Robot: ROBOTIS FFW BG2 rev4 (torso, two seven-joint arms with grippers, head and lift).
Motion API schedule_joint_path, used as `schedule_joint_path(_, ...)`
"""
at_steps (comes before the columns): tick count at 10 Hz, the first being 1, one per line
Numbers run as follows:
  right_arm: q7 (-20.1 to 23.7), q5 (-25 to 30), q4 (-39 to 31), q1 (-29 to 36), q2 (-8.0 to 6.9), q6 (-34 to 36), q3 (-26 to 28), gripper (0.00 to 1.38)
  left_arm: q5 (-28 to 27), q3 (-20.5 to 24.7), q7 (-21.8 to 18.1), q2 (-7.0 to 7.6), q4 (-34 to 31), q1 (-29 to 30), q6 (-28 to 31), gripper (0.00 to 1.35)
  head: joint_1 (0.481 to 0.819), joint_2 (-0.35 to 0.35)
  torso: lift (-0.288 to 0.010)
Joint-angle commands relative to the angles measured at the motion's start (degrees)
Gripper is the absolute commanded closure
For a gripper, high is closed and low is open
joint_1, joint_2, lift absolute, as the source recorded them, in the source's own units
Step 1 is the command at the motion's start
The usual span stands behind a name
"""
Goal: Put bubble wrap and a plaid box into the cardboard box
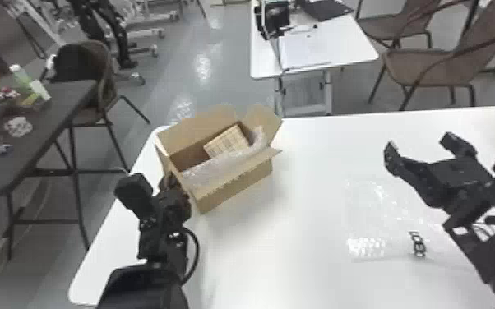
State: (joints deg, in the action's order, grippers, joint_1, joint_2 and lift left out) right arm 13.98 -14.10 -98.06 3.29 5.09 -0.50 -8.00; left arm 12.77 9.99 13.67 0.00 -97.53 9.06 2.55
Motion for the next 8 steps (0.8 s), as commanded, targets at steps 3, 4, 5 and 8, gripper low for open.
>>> schedule_joint_path(3,0.0,0.04,-0.37,0.32,0.0,0.33,0.0,0.12,3.49,-4.98,13.48,-0.15,-0.11,2.28,-8.52,1.22,0.695,0.264,-0.11)
schedule_joint_path(4,0.0,0.04,-0.46,0.32,0.0,0.5,0.0,0.12,4.1,-6.13,17.61,0.27,-0.11,2.63,-10.46,1.22,0.695,0.268,-0.11)
schedule_joint_path(5,0.0,0.04,-0.46,0.32,0.0,0.59,0.0,0.12,4.63,-7.18,21.04,0.71,-0.03,3.07,-12.13,1.22,0.695,0.275,-0.11)
schedule_joint_path(8,0.0,0.21,-0.64,0.4,0.0,0.59,0.0,0.12,2.96,-7.18,27.28,0.44,-0.03,4.92,-16.78,1.22,0.695,0.291,-0.11)
